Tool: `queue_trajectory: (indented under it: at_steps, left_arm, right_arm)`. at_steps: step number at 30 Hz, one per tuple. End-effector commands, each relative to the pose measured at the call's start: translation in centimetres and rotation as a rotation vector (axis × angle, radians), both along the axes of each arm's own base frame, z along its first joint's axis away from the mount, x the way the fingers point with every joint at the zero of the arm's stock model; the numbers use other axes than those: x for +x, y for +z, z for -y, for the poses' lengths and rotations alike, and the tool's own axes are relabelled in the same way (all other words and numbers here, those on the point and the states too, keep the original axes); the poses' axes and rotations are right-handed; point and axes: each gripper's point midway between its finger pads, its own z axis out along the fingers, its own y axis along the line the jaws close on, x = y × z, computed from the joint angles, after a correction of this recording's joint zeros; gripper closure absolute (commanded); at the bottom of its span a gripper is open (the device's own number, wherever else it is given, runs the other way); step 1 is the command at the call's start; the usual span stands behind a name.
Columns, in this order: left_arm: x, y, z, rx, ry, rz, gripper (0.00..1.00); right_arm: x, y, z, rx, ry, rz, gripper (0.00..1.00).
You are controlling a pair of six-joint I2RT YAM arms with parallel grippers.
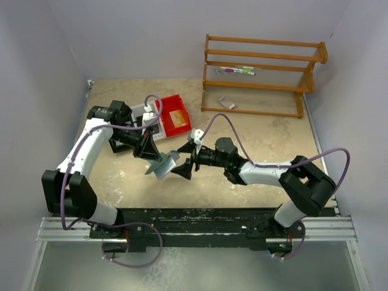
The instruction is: Take the credit cards out of the card holder
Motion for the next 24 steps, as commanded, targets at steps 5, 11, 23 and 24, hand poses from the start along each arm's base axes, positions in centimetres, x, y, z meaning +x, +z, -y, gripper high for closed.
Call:
queue_trajectory:
  at_steps: [5,11,23,24]
  left_arm:
    - [-1.0,3.6,0.7,-0.095,-0.023,0.077,1.00]
    - [-1.4,4.1,0.8,-0.114,-0.028,0.085,1.00]
    - [-2.4,4.9,1.5,-0.199,-0.049,0.007,1.00]
    - [-2.4,5.1,1.6,-0.209,-0.050,0.006,1.00]
  right_arm:
    - [2.5,2.8,-1.6,-0.018,-0.064,-0.039,0.00]
    - [2.9,1.4,-1.0,-0.061,-0.104,-0.065,0.00]
    - [1.1,10.1,-4.6,0.099,0.107,0.136,0.00]
    - [1.2,9.8,-4.8,0.075,0.111,0.151,0.00]
